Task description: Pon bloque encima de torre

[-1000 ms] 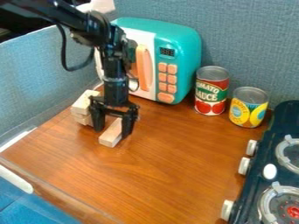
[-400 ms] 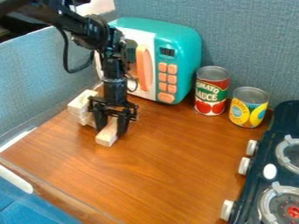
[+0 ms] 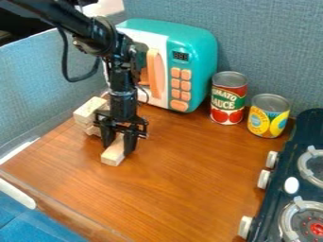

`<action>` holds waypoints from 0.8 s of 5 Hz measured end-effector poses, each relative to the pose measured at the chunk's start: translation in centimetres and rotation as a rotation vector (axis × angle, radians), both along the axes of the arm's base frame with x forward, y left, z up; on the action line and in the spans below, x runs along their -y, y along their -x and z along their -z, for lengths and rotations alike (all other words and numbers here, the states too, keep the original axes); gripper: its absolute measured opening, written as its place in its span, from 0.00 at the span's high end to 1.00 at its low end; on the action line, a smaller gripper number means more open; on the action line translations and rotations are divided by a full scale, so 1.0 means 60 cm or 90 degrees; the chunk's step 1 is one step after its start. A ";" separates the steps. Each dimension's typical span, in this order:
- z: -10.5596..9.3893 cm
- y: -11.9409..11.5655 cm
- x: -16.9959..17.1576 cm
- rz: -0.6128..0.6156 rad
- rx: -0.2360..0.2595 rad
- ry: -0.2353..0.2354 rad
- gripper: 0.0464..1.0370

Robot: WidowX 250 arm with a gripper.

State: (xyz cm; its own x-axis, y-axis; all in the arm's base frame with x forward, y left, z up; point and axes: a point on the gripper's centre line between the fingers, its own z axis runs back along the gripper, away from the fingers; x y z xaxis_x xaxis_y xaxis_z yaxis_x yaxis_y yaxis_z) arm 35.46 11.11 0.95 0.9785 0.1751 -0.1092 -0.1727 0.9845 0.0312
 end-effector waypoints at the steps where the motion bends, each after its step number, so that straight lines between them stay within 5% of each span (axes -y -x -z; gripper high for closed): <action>1: -0.015 0.004 0.015 0.024 0.012 -0.001 0.47; 2: -0.062 0.003 0.028 0.041 0.048 0.006 0.47; 3: -0.155 0.016 0.040 0.076 0.122 0.026 0.47; 4: -0.213 0.033 0.006 0.043 0.144 0.022 0.47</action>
State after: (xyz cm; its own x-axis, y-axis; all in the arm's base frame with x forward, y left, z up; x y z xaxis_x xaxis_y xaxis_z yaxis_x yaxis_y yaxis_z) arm 33.48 10.77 13.73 0.9880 0.1092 0.1091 -0.1060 0.9938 -0.0344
